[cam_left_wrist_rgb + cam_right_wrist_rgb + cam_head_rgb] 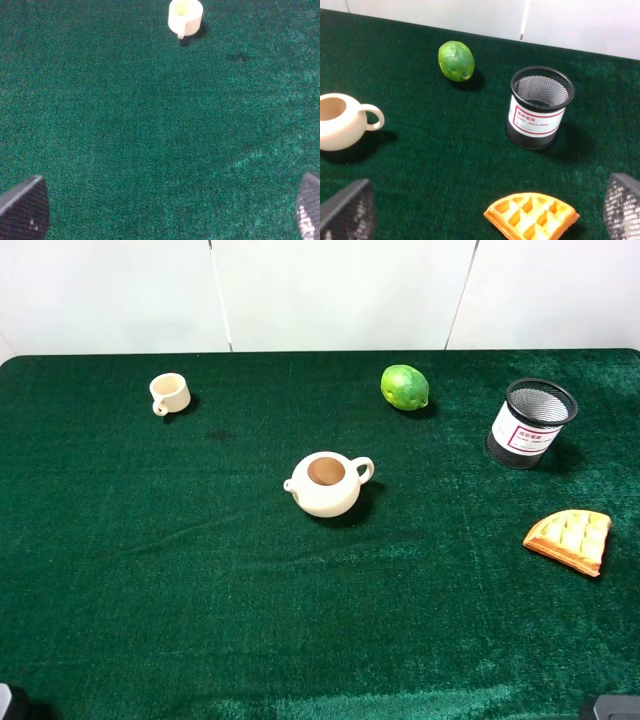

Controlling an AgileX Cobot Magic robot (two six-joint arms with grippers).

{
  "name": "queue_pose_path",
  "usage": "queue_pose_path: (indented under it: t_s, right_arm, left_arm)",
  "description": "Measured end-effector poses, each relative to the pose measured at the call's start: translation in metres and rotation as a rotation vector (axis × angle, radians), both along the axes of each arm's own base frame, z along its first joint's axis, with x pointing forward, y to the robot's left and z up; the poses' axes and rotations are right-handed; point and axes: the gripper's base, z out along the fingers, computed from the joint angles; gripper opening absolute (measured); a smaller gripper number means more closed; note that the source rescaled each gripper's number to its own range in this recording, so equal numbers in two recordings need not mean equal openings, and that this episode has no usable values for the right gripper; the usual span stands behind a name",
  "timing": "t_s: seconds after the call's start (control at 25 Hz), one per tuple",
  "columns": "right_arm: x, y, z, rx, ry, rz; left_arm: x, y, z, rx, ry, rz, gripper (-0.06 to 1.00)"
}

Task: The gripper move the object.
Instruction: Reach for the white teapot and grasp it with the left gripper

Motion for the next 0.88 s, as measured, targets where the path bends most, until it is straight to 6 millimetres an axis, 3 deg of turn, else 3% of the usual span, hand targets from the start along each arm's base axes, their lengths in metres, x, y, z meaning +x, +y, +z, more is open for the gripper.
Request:
queue_pose_path:
  t_s: [0.44, 0.88]
  right_arm:
    - [0.0, 0.0, 0.0, 0.0, 0.0, 0.0]
    - [0.0, 0.0, 0.0, 0.0, 0.0, 0.0]
  left_arm:
    - [0.008, -0.001, 0.001, 0.037, 0.046, -0.018, 1.0]
    - [0.073, -0.008, 0.007, 0.163, 0.221, -0.115, 1.0]
